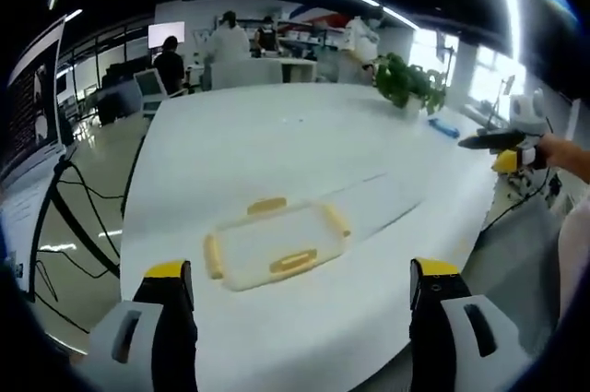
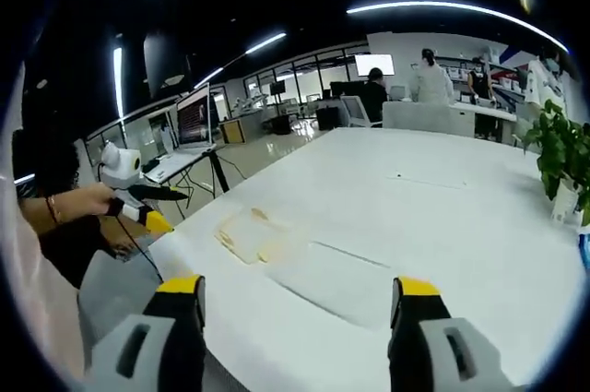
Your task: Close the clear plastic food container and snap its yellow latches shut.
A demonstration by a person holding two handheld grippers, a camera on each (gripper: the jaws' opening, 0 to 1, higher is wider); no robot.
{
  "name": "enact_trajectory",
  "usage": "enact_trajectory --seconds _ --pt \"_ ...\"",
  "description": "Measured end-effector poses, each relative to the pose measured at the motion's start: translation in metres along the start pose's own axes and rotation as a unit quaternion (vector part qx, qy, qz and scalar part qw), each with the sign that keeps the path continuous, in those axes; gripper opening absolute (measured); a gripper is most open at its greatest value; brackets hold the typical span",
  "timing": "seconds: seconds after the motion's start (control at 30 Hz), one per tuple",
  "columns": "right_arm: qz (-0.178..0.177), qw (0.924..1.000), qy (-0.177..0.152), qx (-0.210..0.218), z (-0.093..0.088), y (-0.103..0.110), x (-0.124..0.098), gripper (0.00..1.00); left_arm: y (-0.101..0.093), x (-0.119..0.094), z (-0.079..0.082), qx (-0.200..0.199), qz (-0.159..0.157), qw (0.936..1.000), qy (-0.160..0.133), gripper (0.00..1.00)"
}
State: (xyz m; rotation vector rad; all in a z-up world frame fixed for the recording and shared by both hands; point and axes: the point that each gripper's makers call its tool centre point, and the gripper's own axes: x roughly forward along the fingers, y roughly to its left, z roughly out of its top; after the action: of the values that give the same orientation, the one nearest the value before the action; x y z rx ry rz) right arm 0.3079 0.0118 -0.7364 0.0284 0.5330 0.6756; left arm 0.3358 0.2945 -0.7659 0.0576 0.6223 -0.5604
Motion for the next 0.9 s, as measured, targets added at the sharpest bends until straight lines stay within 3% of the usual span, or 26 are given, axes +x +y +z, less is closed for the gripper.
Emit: enact_trajectory --seconds 0.53,0.67,0.8,0.9 --pt "-0.006 1.0000 0.003 0.006 -0.005 -0.006 0.000 0.82 -0.008 0.005 -0.003 0.009 -0.015 0.9998 0.010 0.96" --pt "0.002 0.9999 0.009 -0.004 -0.005 -0.005 0.004 0.82 -0.007 0.011 -0.011 0.034 -0.026 0.9986 0.030 0.95" --pt "0.018 0.9994 0.017 -0.023 -0.001 -0.001 0.013 0.82 0.001 0.017 -0.024 0.068 -0.037 0.9947 0.068 0.94" --pt "0.028 0.9988 0.019 -0.035 0.003 0.002 0.019 0.82 0.006 0.019 -0.022 0.079 -0.040 0.9933 0.074 0.93"
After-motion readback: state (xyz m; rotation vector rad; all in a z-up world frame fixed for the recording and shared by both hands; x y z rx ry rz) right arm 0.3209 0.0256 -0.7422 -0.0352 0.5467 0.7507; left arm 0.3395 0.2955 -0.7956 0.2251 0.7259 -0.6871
